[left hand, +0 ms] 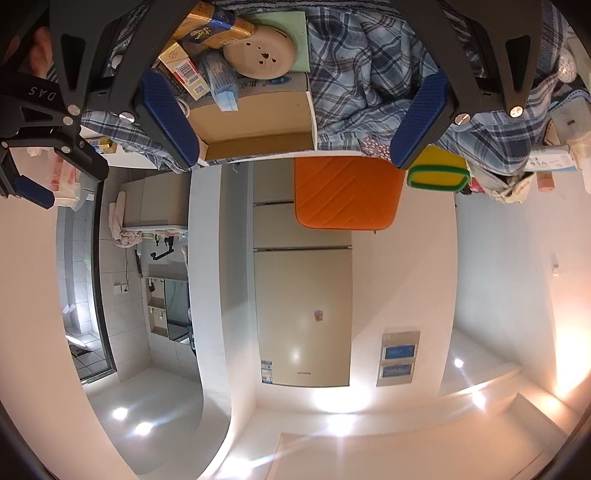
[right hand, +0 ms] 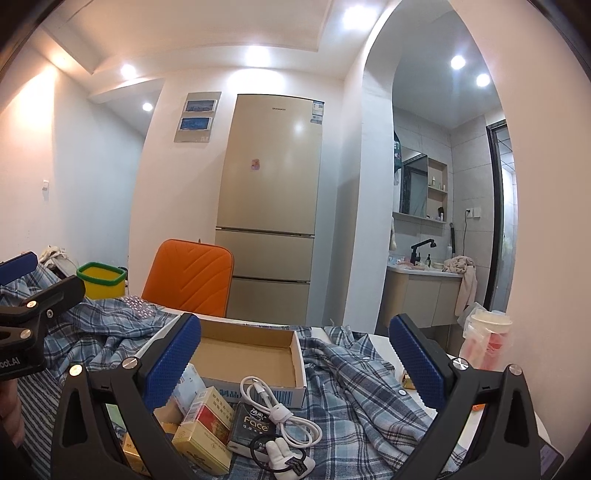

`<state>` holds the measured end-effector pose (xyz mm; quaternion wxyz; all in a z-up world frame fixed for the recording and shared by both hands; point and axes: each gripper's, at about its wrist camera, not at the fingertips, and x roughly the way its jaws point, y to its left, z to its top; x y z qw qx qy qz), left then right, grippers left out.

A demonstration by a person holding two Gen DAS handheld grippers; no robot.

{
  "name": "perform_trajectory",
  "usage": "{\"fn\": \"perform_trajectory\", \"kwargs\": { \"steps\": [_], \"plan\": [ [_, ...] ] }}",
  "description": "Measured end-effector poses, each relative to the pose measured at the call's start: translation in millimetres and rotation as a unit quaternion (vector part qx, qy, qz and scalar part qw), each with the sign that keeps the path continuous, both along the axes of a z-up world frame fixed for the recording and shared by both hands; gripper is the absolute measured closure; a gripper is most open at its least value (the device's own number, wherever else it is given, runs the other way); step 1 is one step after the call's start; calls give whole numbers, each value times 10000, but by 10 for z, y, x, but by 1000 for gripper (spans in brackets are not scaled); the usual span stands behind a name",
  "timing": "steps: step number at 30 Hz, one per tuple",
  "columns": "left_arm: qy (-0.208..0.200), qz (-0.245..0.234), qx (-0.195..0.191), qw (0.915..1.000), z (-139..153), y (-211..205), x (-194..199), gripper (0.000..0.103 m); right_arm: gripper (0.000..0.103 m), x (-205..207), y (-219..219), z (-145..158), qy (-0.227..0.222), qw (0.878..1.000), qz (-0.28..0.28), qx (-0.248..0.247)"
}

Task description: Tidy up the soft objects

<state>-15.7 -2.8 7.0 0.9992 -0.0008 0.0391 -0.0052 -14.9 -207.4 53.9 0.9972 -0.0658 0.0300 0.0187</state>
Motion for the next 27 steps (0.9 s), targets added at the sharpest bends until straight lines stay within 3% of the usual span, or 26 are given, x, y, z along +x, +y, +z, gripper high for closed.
{"fn": "perform_trajectory", "kwargs": {
  "steps": [19,24,27],
  "plan": [
    [1,-131,83,9999,57,-23,-42,0,0,-58,-91,88,-104,9994,-256,202],
    [164,-20,317,9994,241,-7,-58,0,0,-116,-191,195,-248,9985,-294,384],
    [397,-29,286,9988,268,0,-22,0,0,-43,-197,293,-8,9991,-127,394]
  ]
}}
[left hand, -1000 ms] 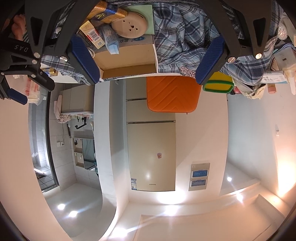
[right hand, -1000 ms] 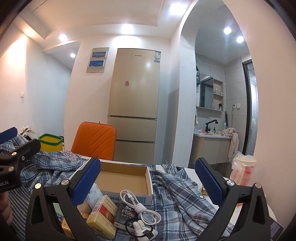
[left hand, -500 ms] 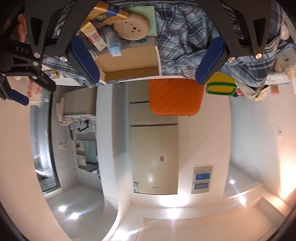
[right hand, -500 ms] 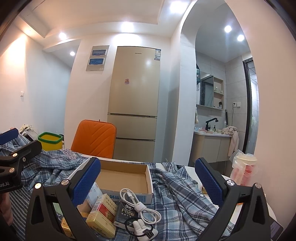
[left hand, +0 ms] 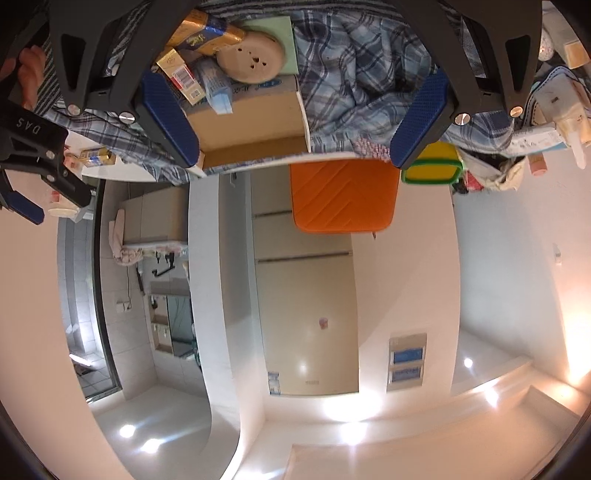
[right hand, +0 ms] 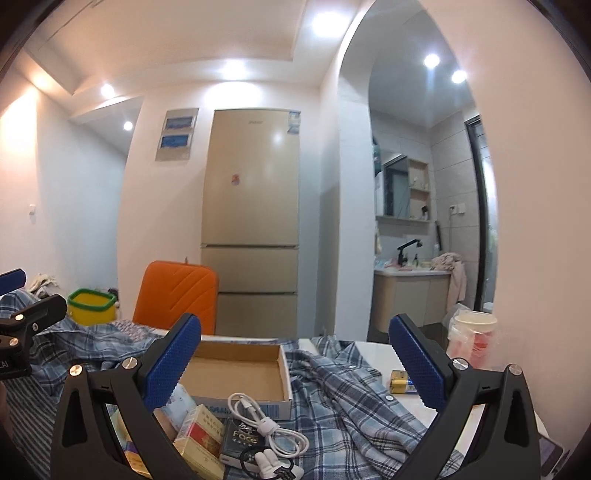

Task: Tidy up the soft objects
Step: 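Lower the left tool toward the gold-and-blue cigarette pack while the right tool lowers onto the white bunny earphone case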

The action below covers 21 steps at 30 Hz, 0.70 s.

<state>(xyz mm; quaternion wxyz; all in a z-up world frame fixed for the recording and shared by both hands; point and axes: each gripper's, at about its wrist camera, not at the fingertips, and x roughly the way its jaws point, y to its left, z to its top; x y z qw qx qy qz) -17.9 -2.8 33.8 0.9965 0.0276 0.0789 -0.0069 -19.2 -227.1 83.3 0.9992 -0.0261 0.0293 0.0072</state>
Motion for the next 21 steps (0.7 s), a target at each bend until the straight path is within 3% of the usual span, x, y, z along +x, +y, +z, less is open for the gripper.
{"fn": "perform_trajectory", "kwargs": {
  "steps": [6,10,15,21],
  "plan": [
    [921,-259,-198,9952,-135,27,232,0,0,244,-51,151,793,9967,163,49],
    [1353,-445,-222,9896,-222,-7,314,0,10,444,-140,127,1305,9898,538,185],
    [1952,-558,-182,9790,-339,-96,390,9,24,643,-158,-92,2034,9747,822,418],
    [2483,-770,-105,9656,-530,-247,421,13,38,717,-159,-454,2715,9591,783,192]
  ]
}}
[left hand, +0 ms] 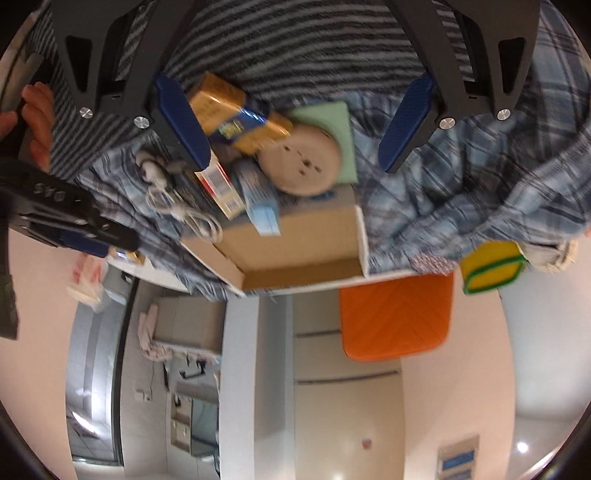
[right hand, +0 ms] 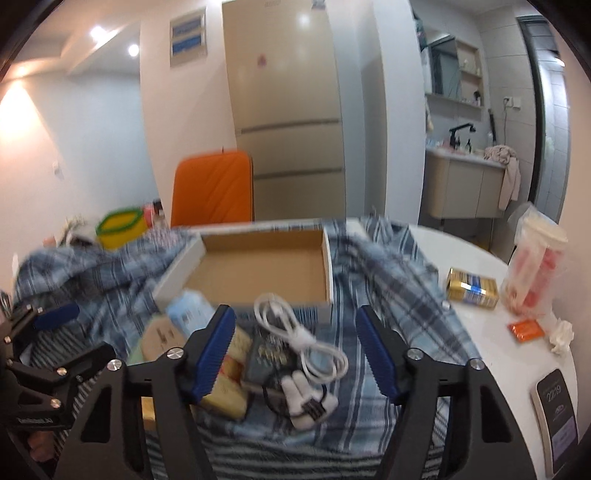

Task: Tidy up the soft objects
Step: 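Lower the left tool toward the gold-and-blue cigarette pack while the right tool lowers onto the white bunny earphone case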

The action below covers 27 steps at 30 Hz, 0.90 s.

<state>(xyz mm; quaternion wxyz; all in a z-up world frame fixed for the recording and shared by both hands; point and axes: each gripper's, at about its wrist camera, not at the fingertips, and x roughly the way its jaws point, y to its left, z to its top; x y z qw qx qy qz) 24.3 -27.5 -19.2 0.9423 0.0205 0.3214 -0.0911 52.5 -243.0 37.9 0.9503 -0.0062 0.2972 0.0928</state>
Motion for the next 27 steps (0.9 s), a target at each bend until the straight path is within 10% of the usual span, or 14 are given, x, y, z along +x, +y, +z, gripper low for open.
{"fn": "perform_trajectory", "kwargs": {
  "steps": [12,27],
  "plan": [
    [239,-221,-17,9995,-75,-82,1,13,46,278,-86,-506,1376,9901,-279,-87],
    [1429,-1078,698,9814,-364,-657,191,10,60,371,14,-694,1858,9824,3,-168]
  ]
}}
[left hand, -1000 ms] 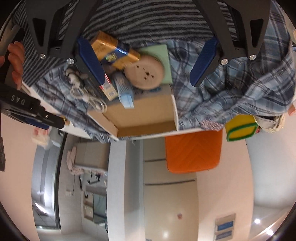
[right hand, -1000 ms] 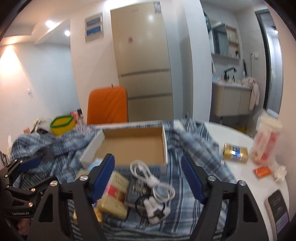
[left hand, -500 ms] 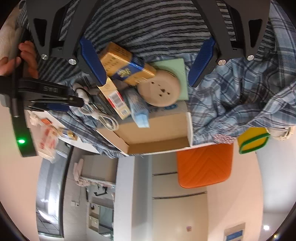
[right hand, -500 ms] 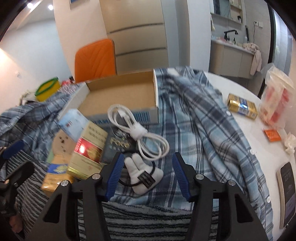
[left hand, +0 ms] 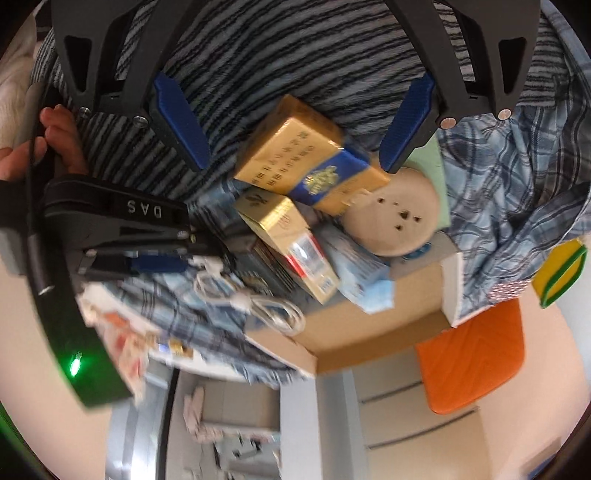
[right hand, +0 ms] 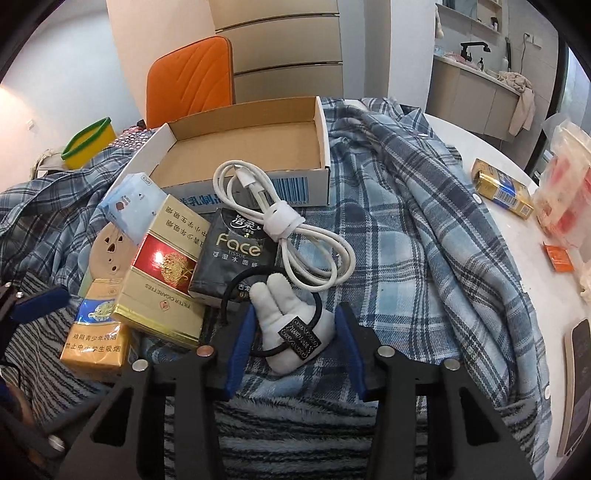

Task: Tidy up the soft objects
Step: 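Lower the left tool toward the gold-and-blue cigarette pack while the right tool lowers onto the white bunny earphone case, then close the left gripper on the gold-and-blue cigarette pack and lift it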

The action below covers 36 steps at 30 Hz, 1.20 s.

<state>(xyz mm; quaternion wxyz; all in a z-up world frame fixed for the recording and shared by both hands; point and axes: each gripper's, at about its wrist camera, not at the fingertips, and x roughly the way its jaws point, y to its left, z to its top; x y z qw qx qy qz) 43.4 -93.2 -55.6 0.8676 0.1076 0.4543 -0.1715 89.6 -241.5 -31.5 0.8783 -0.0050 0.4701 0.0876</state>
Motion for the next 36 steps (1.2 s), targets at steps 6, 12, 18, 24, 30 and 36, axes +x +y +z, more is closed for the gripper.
{"fn": "perform_trajectory", "kwargs": {
  "steps": [6,12,18,24,30,36],
  "plan": [
    [80,317,158,9993,-60,-33,74,10,68,-60,-24,40,-80,9998,94,155],
    [43,730,167,9972,-19,177,-23,10,68,-202,-20,207,-527,9983,135,201],
    [-353,965,326,9942,90,323,-282,10,68,-272,-45,299,-774,9966,105,246],
    [-494,992,247,9935,185,395,-385,11,68,-330,-54,347,-936,9952,106,252],
    [-423,986,-94,9942,175,227,-304,10,68,-337,-60,360,-971,9950,72,241],
    [-156,1095,412,9930,-29,-99,-25,9,68,-330,-91,357,-972,9949,3,264]
  ]
}}
